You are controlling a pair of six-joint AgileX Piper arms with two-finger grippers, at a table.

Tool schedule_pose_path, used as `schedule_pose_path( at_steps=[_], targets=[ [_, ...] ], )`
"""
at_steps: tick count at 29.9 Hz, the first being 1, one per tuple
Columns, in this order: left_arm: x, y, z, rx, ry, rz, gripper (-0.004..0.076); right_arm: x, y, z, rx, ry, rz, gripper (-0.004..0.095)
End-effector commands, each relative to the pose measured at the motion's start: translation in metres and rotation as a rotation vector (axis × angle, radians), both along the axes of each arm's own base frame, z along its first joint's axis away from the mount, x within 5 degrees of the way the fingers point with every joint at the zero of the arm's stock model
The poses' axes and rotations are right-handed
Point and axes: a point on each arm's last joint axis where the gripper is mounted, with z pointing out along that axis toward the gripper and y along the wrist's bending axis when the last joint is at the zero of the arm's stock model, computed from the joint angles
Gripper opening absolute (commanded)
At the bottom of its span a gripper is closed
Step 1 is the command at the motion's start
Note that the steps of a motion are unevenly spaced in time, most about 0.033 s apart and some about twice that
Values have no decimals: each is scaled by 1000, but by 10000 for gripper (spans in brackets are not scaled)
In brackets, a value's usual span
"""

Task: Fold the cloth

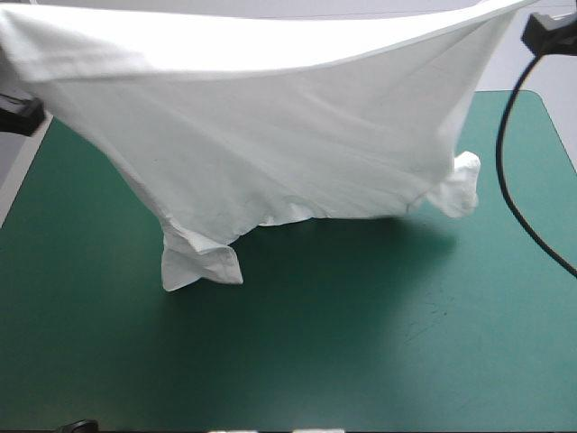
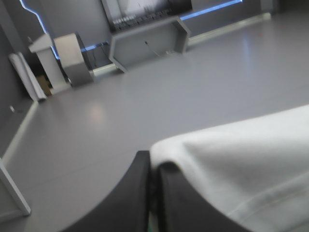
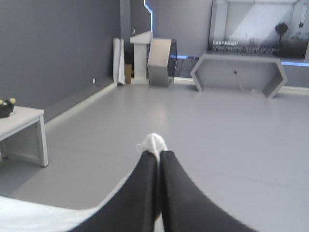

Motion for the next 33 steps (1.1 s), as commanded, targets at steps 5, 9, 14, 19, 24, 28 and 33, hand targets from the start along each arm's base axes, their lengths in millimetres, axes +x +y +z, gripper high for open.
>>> schedule_pose_path(
  at_steps=[5,9,14,19,24,28,33],
  targets=[
    [-35,51,41,-102,-321,49,-10,-68,-16,32,36,-268,-26,-17],
    [-39,57,42,-60,-328,66,-10,-77,-18,34,39,-278,-26,-17],
    [-39,54,40,-11,-315,35,-10,-107,-21,38,72,-353,10,-17],
    [-42,58,39,4,-315,34,-10,-144,-29,41,86,-444,3,-17],
    [-33,46,43,31,-360,65,-10,-110,-20,38,79,-370,26,-18],
    [-15,21,43,74,-355,72,-10,-52,-2,35,72,-323,98,-18],
    [14,-16,39,122,-342,129,-9,20,17,32,130,-344,175,-18]
  ],
)
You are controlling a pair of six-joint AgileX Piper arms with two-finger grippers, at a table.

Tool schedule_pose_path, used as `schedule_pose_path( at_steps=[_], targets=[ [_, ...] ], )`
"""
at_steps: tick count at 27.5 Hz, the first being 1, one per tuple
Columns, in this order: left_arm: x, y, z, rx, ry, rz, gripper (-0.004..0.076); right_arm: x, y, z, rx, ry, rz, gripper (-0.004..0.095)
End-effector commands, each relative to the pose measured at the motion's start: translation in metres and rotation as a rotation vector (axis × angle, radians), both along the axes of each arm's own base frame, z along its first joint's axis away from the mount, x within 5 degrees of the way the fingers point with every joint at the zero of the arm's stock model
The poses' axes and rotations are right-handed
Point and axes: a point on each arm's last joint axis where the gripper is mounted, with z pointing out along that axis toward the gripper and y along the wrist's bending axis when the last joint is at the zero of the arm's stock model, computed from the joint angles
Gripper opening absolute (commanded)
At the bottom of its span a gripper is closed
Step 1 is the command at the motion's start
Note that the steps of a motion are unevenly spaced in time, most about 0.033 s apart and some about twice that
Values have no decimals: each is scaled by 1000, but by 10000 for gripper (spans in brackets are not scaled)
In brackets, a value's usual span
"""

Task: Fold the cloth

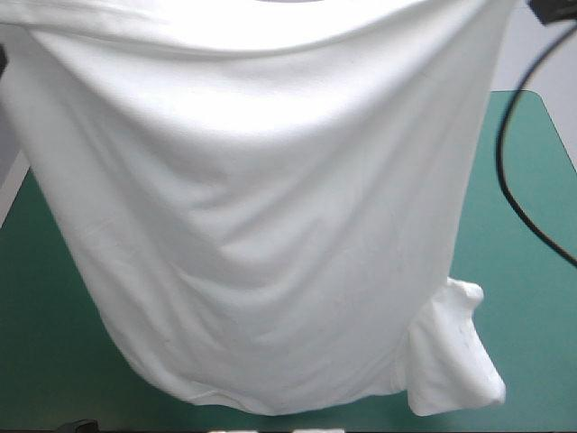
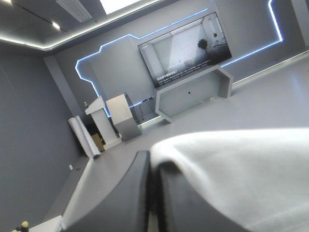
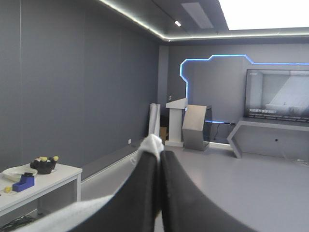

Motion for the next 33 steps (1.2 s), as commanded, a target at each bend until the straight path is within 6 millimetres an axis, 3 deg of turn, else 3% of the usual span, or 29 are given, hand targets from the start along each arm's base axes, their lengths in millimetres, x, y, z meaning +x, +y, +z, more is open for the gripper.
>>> schedule_pose_path(
  at_steps=[1,5,7,9,11,13,15,20,25,29,31,32,33],
  targets=[
    [18,-25,7,15,-110,50,-9,41,9,6,88,-119,39,-17],
    [51,-60,2,40,-156,25,-9,99,20,-5,187,-141,76,-18],
    [81,-70,-4,23,-158,-9,-9,120,21,-9,243,-185,71,-18],
    [118,-70,-12,-24,-152,-48,-9,133,19,-9,317,-249,61,-18],
    [152,-58,-18,-78,-174,-54,-9,137,16,-8,348,-301,35,-18],
    [174,-49,-22,-102,-220,-71,-9,136,14,-6,357,-341,9,-18],
    [178,-37,-18,-74,-283,-43,-10,133,12,-3,330,-384,-29,-18],
    [157,-21,-2,-61,-350,4,-10,111,12,10,242,-429,-38,-18],
    [169,-22,-16,-70,-200,-30,-10,111,20,5,107,-323,-10,-18],
    [198,-32,-43,-69,-47,-73,-10,140,27,-21,-17,-96,-32,-18],
    [236,-41,-91,-32,179,-74,-10,192,31,-69,-25,246,-79,-18],
    [246,-43,-106,-24,247,-72,-10,207,32,-86,-30,348,-99,-18],
    [262,-47,-136,-37,373,-70,-10,233,35,-121,-70,535,-132,-18]
  ],
)
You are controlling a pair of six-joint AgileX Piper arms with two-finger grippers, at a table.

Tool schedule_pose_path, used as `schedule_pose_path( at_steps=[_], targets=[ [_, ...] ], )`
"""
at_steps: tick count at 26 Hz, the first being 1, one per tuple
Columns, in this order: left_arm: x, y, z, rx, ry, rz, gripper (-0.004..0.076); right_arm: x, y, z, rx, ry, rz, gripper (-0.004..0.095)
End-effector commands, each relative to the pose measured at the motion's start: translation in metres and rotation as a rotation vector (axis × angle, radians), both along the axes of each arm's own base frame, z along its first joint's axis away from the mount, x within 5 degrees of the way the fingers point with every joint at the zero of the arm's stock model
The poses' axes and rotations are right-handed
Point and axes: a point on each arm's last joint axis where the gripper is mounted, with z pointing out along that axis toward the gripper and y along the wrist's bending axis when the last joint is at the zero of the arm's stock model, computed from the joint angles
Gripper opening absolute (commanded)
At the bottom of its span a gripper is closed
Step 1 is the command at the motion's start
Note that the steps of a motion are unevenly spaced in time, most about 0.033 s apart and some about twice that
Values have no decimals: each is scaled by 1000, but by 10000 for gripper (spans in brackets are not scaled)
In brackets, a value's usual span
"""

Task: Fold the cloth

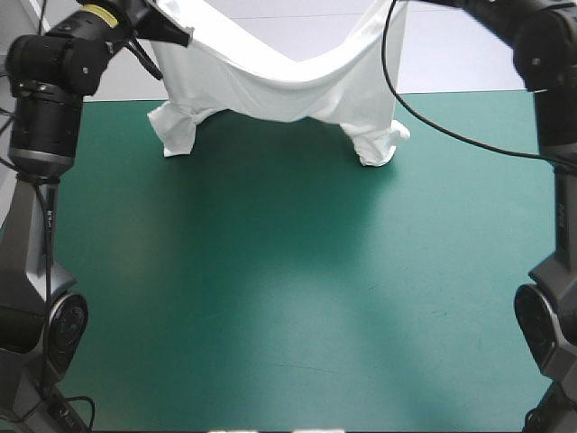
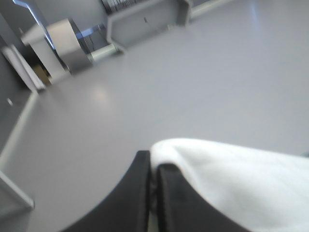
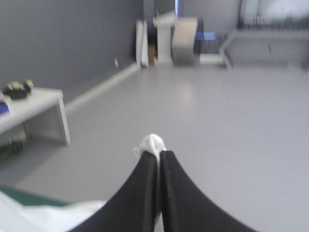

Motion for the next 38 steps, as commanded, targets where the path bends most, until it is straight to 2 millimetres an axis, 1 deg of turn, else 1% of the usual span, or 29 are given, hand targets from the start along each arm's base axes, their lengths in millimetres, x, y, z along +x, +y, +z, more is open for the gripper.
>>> schedule_pose_path(
  at_steps=[1,2,3,4,5,6,8,9,10,11,12,13,14,15,16,17,18,19,20,23,24,28,30,33,36,38],
  targets=[
    [3,-2,-22,-71,85,6,-10,26,-3,-41,-43,239,-80,-18],
    [16,-3,-53,-112,199,26,-10,46,1,-75,-87,397,-79,-18],
    [21,-3,-70,-114,254,36,-10,56,3,-93,-107,475,-78,-18],
    [28,-4,-101,-115,353,52,-10,68,6,-124,-141,604,-76,-18],
    [30,-3,-117,-106,405,59,-10,71,7,-138,-161,661,-68,-18],
    [31,-4,-140,-93,480,68,-10,74,7,-156,-190,734,-63,-18],
    [31,-5,-167,-100,568,74,-10,71,7,-174,-222,809,-55,-18],
    [26,-6,-179,-125,617,75,-10,65,5,-182,-245,856,-48,-18],
    [19,-6,-191,-145,672,74,-10,54,3,-191,-270,910,-40,-18],
    [9,-5,-193,-157,697,72,-10,41,1,-195,-279,945,-38,-17],
    [-7,-2,-198,-157,724,75,-10,20,-4,-197,-282,965,-38,-17],
    [-21,1,-195,-158,731,76,-10,5,-7,-201,-288,986,-39,-17],
    [-44,6,-195,-150,773,78,-10,-22,-12,-201,-284,1012,-41,-17],
    [-57,8,-198,-137,821,80,-10,-36,-14,-202,-285,1033,-36,-17],
    [-73,11,-198,-121,868,83,-10,-56,-18,-201,-286,1056,-30,-18],
    [-87,15,-196,-100,901,86,-10,-74,-21,-204,-287,1090,-22,-18],
    [-102,18,-198,-79,953,88,-10,-88,-22,-205,-276,1096,-11,-18],
    [-117,21,-199,-64,1003,91,-10,-109,-24,-208,-251,1104,7,-18],
    [-130,24,-201,-45,1050,90,-10,-122,-25,-210,-234,1108,21,-18],
    [-163,31,-207,-8,1153,90,-10,-167,-31,-220,-193,1110,37,-17],
    [-173,33,-209,7,1177,96,-10,-179,-33,-227,-181,1121,34,-18],
    [-206,41,-215,9,1172,104,-10,-234,-41,-245,-103,1095,32,-18],
    [-221,45,-220,9,1169,100,-10,-254,-43,-258,-65,1097,40,-17],
    [-238,49,-231,10,1173,104,-10,-272,-43,-277,-11,1129,61,-17],
    [-251,52,-243,14,1189,106,-10,-278,-40,-296,26,1195,87,-15],
    [-257,53,-251,17,1209,107,-10,-278,-39,-303,26,1225,96,-14]
  ],
)
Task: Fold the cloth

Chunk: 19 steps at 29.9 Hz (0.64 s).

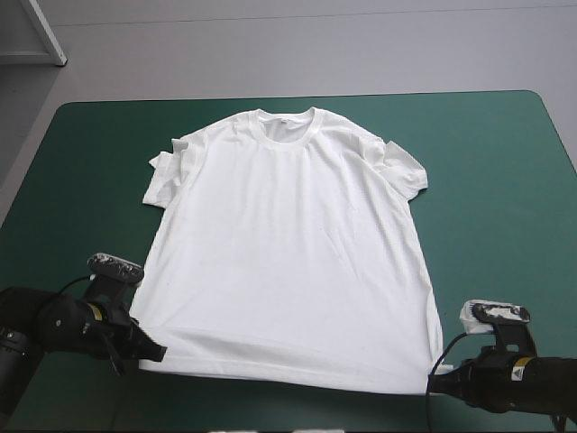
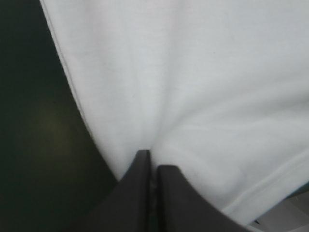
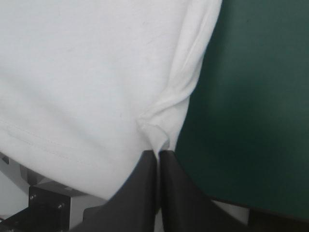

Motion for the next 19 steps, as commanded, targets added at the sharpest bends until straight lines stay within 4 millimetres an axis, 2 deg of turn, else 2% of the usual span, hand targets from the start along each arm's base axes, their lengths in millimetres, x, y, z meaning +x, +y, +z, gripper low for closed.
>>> schedule_pose_path(
  at_steps=[1,5,7,9,13,14,16,19],
  targets=[
    [-14,2,-8,0,62,4,-10,0,4,-5,37,42,8,-14],
    [-16,2,-20,1,105,-1,-6,1,4,-6,14,25,67,-9],
    [-17,2,-20,0,107,-1,38,1,4,-6,5,14,92,63],
    [-17,1,-20,-14,108,-1,141,1,5,-5,14,12,101,250],
    [-18,-3,-19,-53,117,6,416,2,5,-4,9,-5,104,751],
    [-18,-3,-19,-56,118,9,461,3,4,-3,5,-14,101,817],
    [-16,-3,-17,-58,96,21,524,6,1,2,-24,-46,75,870],
    [-5,-1,-6,-61,-21,71,527,10,-4,12,-79,-86,50,824]
  ],
)
